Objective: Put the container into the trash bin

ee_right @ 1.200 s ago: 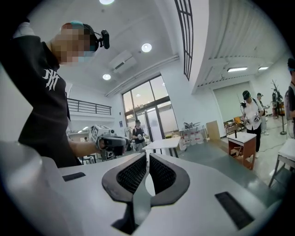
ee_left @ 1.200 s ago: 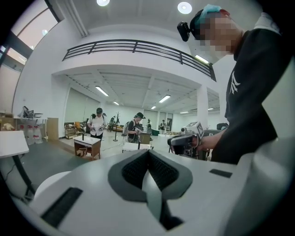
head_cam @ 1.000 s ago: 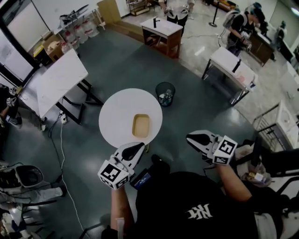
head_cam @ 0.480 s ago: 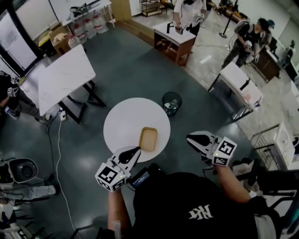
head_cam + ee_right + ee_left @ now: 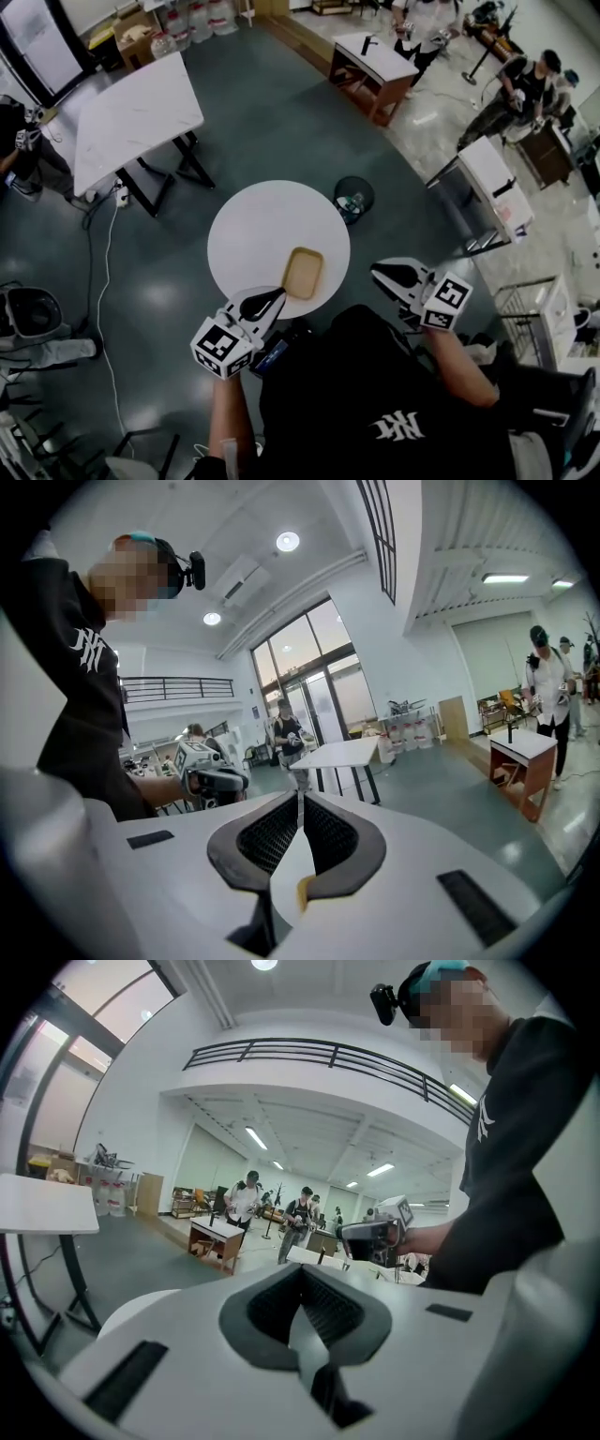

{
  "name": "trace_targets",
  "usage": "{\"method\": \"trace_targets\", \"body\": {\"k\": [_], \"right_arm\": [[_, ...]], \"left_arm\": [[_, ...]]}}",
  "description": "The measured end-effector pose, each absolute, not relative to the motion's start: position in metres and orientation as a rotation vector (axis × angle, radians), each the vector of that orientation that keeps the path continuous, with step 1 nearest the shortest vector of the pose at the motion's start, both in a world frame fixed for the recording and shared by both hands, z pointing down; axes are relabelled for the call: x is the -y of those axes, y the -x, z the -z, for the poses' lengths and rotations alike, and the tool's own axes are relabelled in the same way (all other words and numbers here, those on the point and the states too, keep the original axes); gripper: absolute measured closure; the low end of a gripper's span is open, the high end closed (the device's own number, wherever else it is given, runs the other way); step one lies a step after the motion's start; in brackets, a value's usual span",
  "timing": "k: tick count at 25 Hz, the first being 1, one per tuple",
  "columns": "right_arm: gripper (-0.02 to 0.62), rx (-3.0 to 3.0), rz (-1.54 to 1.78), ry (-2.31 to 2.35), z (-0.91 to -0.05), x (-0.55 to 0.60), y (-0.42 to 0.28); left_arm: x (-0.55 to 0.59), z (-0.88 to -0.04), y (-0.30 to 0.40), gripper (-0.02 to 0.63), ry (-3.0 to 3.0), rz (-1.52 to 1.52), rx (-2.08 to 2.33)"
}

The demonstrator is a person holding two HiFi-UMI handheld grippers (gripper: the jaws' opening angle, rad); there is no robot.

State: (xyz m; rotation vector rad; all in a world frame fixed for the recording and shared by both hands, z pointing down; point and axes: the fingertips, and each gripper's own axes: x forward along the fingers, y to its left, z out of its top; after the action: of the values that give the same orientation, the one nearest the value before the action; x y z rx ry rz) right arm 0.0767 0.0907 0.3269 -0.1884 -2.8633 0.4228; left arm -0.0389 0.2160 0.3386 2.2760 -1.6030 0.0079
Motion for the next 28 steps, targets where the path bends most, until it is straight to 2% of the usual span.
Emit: {"method": "trace_targets", "body": {"k": [15, 28], "right_arm": [[0.551, 2.721, -0.417, 0.740, -0.349, -0.055, 0.045], [0.551, 2.447, -0.420, 1.169, -0.386, -0.006, 0.101]], "left_arm": [[-0.210, -0.354, 0.098, 0.603, -1.883, 0.078, 1.928], [-0.185, -0.401, 0.108, 0.603, -1.345, 0.307, 2.187]]}}
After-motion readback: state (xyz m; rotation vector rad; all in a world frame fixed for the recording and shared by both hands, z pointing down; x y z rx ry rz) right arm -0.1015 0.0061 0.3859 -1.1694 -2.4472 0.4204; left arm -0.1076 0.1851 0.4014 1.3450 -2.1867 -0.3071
